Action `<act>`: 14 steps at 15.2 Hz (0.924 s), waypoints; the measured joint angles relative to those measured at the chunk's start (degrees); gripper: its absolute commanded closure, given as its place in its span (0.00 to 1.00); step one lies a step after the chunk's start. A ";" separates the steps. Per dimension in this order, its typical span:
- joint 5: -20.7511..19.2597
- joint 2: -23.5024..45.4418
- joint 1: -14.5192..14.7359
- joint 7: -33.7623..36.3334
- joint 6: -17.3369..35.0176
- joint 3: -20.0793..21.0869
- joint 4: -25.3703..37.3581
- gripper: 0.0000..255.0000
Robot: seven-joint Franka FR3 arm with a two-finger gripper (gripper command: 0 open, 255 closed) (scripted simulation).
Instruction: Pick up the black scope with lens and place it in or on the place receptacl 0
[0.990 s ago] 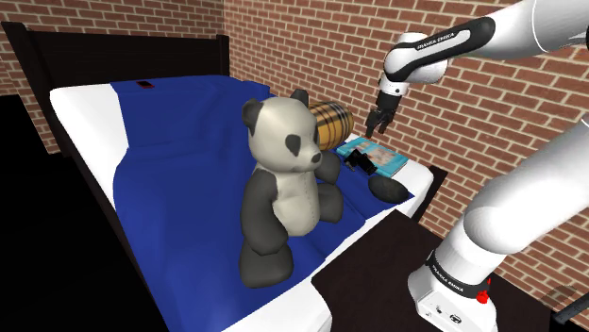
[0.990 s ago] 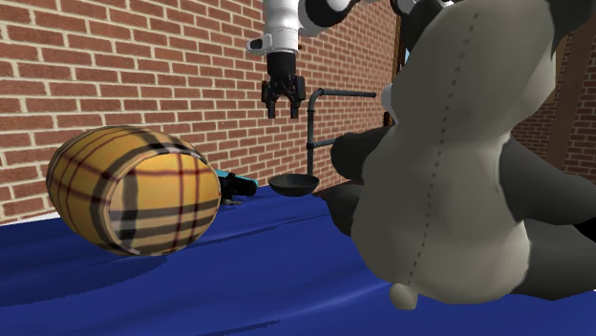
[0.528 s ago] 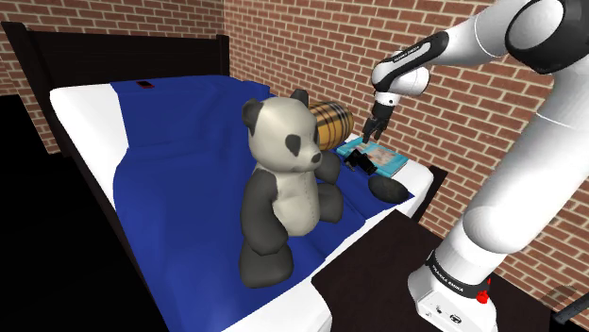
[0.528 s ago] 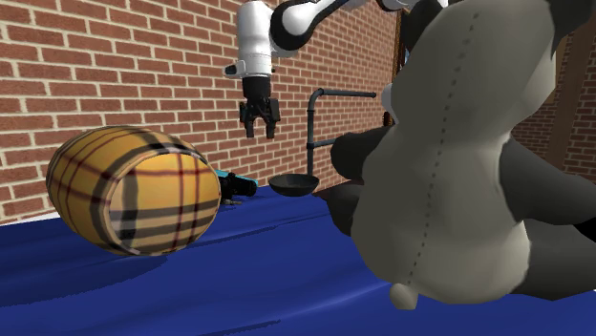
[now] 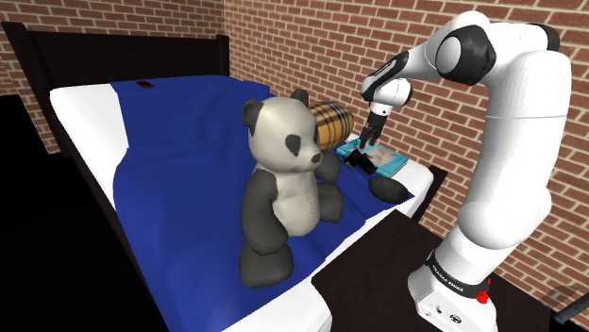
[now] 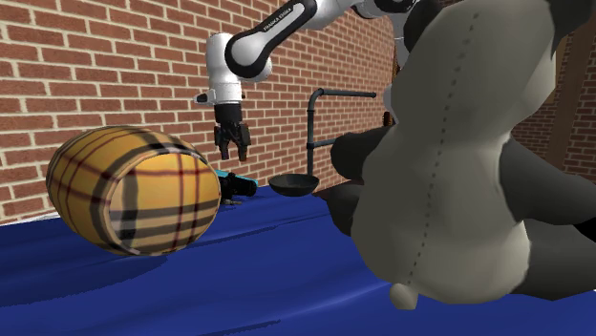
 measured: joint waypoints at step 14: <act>5.39 10.63 -4.05 -4.61 2.82 2.87 5.82 0.00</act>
